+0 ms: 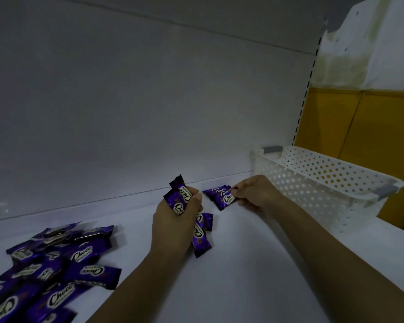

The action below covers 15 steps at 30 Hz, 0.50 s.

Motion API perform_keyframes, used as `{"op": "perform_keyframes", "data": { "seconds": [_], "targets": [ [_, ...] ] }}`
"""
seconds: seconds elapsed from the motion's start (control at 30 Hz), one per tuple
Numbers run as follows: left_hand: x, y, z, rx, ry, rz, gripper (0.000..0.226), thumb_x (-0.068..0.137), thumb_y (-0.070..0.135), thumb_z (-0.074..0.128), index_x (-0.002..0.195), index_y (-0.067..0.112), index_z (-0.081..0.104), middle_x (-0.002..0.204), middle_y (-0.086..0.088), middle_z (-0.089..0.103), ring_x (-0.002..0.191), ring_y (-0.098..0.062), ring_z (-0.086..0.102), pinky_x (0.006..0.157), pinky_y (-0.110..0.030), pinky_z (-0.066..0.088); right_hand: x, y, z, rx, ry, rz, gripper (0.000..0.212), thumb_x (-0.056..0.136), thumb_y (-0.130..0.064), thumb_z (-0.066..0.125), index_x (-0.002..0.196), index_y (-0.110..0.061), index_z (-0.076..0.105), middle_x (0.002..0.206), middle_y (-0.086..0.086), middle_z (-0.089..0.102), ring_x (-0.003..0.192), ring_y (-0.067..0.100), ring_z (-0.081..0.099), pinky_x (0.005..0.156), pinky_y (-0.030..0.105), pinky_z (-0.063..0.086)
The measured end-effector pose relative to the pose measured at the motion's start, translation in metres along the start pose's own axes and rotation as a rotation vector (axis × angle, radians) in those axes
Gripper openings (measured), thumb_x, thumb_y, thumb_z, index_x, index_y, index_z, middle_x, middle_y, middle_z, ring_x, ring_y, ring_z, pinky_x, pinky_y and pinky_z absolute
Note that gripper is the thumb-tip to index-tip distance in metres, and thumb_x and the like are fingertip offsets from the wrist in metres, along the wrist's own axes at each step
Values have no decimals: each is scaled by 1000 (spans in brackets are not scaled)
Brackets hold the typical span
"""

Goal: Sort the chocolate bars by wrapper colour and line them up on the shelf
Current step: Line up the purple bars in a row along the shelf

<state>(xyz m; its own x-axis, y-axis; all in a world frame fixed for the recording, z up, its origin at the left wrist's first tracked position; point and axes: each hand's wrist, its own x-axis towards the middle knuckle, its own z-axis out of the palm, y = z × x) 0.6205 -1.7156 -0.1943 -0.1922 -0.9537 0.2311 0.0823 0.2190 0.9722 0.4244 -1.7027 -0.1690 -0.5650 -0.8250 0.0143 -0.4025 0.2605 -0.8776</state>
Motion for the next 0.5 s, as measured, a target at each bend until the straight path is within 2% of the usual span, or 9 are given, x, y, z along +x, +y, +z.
{"op": "perform_keyframes", "data": {
  "seconds": [0.13, 0.2, 0.27, 0.37, 0.5],
  "targets": [
    [-2, 0, 0, 30, 3, 24, 6, 90, 25, 63, 84, 28, 63, 75, 7, 69, 70, -6, 66, 72, -25, 51, 5, 8, 3, -231, 78, -145, 7, 84, -6, 67, 85, -9, 72, 80, 6, 67, 76, 14, 61, 70, 23, 48],
    [-1, 1, 0, 46, 8, 37, 6, 90, 25, 63, 84, 27, 63, 76, 6, 69, 72, -8, 66, 73, -26, 51, 6, 8, 4, -225, 104, -169, 9, 83, -4, 66, 82, -10, 72, 84, 8, 70, 80, 15, 62, 77, 27, 51],
    [0, 2, -1, 46, 6, 30, 4, 90, 25, 62, 90, 22, 65, 78, 4, 69, 74, -9, 66, 73, -26, 51, 5, 8, 5, -209, 121, -177, 11, 83, -3, 65, 79, -11, 72, 85, 9, 71, 78, 16, 63, 80, 31, 53],
    [0, 0, 0, 54, 7, 6, 17, 90, 25, 62, 102, 14, 65, 86, -3, 69, 78, -14, 66, 72, -25, 50, 6, 8, 8, -214, 143, -182, 13, 84, -2, 63, 78, -11, 70, 86, 10, 71, 79, 17, 63, 80, 32, 54],
    [0, -1, 1, 78, 34, -7, 16, 89, 29, 62, 96, 15, 65, 86, -3, 70, 76, -14, 66, 69, -24, 51, 5, 9, 10, -242, 163, -190, 9, 86, -5, 62, 86, -9, 70, 93, 11, 70, 86, 22, 65, 82, 35, 54]
  ]
}}
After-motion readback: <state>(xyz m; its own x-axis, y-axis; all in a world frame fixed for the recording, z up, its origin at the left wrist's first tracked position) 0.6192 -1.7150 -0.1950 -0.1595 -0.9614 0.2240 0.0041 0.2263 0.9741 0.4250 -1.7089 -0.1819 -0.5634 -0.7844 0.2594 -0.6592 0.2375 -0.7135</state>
